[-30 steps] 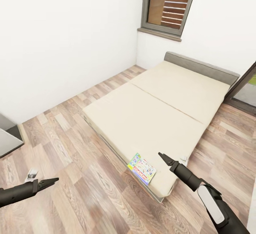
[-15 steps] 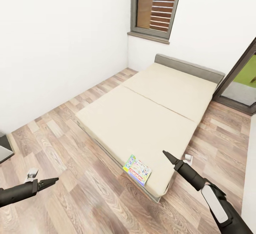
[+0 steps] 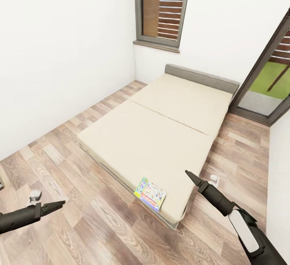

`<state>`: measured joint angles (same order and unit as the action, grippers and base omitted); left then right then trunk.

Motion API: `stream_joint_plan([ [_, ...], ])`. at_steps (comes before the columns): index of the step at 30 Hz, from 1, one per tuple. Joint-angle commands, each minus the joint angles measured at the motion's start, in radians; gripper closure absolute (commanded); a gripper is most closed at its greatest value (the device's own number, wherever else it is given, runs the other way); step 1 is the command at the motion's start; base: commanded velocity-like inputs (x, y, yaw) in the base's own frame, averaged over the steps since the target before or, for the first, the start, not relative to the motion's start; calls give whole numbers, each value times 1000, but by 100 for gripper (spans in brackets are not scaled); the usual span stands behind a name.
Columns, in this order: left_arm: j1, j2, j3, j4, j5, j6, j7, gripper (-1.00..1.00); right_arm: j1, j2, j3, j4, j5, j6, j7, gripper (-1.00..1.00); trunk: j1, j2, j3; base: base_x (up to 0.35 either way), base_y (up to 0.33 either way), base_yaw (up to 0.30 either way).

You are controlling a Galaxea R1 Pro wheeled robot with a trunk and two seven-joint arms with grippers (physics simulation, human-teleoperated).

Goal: Put all the toys in the child's room - the three board games (two on the bed and one on the table), the two jigsaw puzzles on the table, and the tennis ball on the table - inside the toy box on the table in the child's room.

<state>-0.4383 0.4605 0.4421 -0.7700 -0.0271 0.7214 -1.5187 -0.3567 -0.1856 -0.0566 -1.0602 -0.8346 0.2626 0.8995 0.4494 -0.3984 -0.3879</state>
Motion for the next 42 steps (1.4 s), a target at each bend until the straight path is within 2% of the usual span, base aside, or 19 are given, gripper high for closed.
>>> stream_joint_plan([
  [1,0,2,1,-4,-4,11,-22,-100,-1,0,0,0,-9,10,2,-100,1,-2,0,-15,111,-166],
  [5,0,5,0,-9,-7,12,-52,-100,-1,0,0,0,-9,10,1,-100,1,-2,6,-44,207,-166],
  [9,0,7,1,-10,-8,12,-52,-100,-1,1,0,0,-9,9,0,-100,1,-2,13,-16,190,-166],
  [14,0,24,1,-11,-7,12,-52,-100,-1,1,0,0,-9,8,-1,-100,1,-2,20,-2,207,-166],
  [25,0,27,1,-11,-7,12,-52,-100,-1,3,0,0,-9,4,-3,-100,1,-2,38,0,246,-166],
  [42,0,29,1,-11,-5,12,-52,-100,-1,5,0,0,-8,1,-4,-100,1,-2,64,0,25,-166],
])
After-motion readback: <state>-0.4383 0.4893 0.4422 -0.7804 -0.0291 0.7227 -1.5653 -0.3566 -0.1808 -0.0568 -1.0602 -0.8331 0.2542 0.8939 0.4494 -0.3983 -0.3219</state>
